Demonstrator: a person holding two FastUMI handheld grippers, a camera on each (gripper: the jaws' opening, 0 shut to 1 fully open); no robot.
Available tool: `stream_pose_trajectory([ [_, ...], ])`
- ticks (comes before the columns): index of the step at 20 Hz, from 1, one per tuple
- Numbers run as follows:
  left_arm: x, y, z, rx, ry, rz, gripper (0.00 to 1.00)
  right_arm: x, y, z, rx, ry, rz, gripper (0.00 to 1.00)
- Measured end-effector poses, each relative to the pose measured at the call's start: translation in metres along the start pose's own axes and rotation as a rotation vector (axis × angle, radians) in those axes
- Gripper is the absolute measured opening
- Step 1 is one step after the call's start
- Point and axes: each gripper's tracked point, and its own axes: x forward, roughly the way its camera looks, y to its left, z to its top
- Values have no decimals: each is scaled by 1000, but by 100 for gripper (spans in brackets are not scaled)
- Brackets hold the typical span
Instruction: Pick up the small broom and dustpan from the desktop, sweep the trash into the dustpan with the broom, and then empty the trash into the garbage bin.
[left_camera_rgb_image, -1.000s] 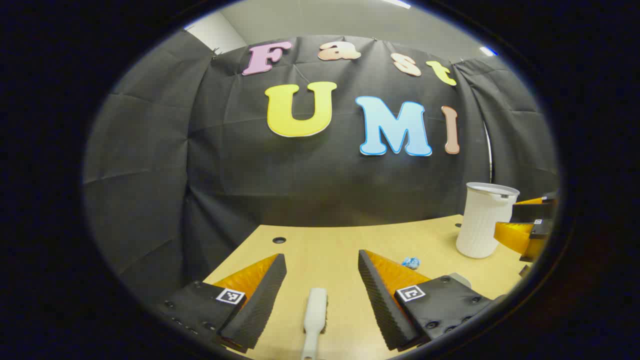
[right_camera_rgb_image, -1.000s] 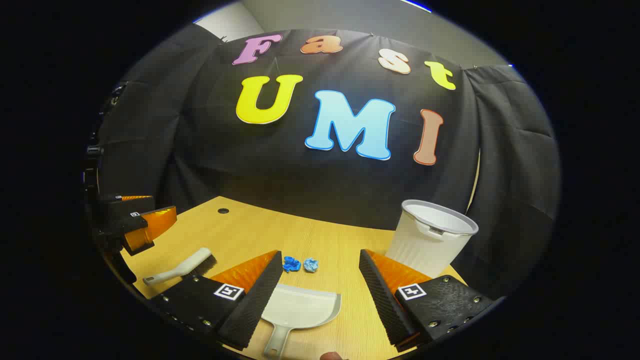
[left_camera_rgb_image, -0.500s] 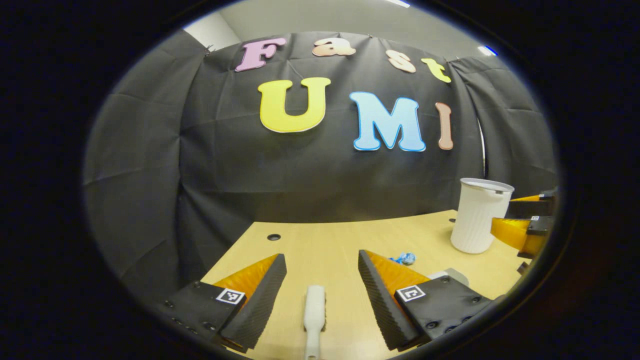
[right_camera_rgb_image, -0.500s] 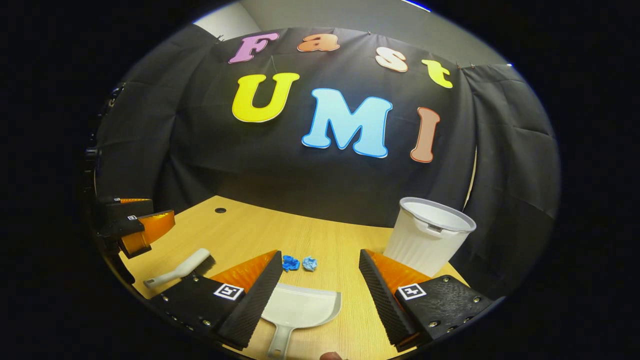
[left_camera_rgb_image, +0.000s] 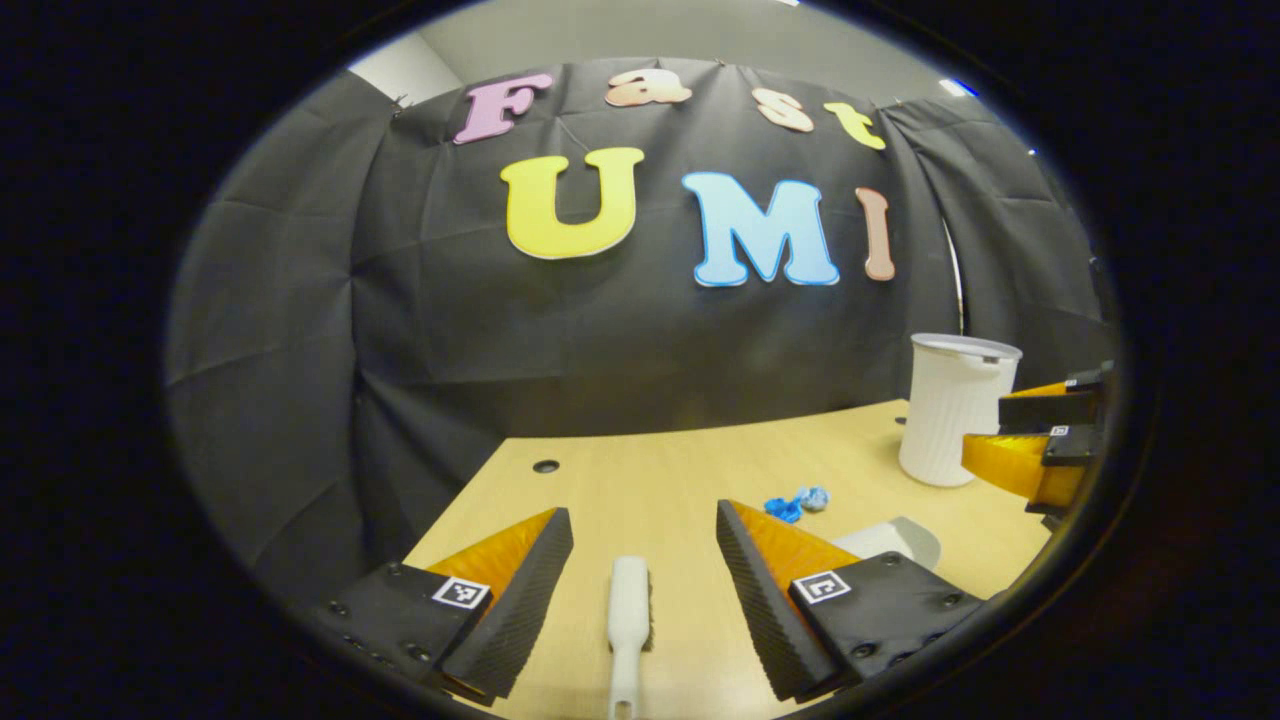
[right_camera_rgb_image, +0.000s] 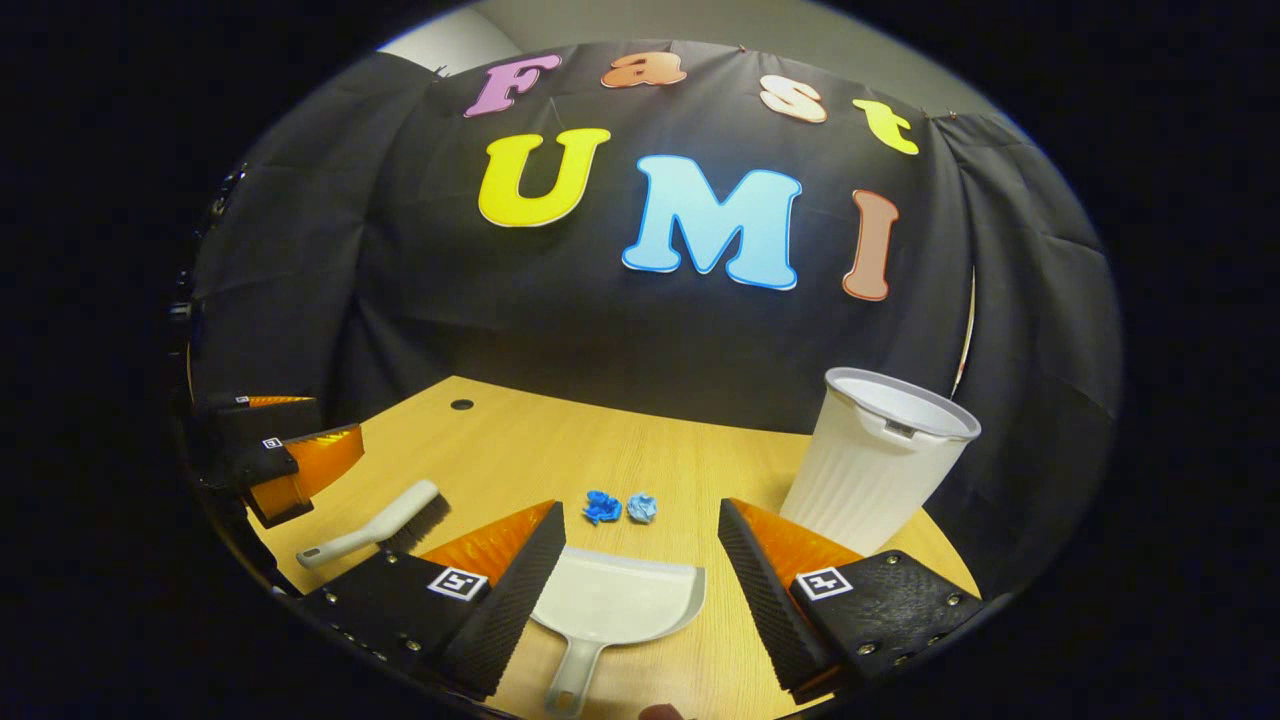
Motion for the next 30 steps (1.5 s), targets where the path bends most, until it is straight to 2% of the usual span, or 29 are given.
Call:
stream_pose_trajectory([
  [6, -4, -3, -37, -30, 108, 11, 95, -4, -2, -29, 33, 86, 35, 96],
  [10, 2, -2, -63, -48, 185, -5, 96, -4, -4, -47, 21, 139, 29, 96],
  [14, 10, 4, -91, -59, 281, -18, 96, -3, 3, -65, 74, 221, 21, 96],
  [21, 16, 8, -127, -35, 432, -58, 96, -6, 21, -108, 132, 413, 10, 96],
  [30, 20, 11, -171, -37, 605, -76, 94, 0, 49, -160, 169, 646, 44, 97],
])
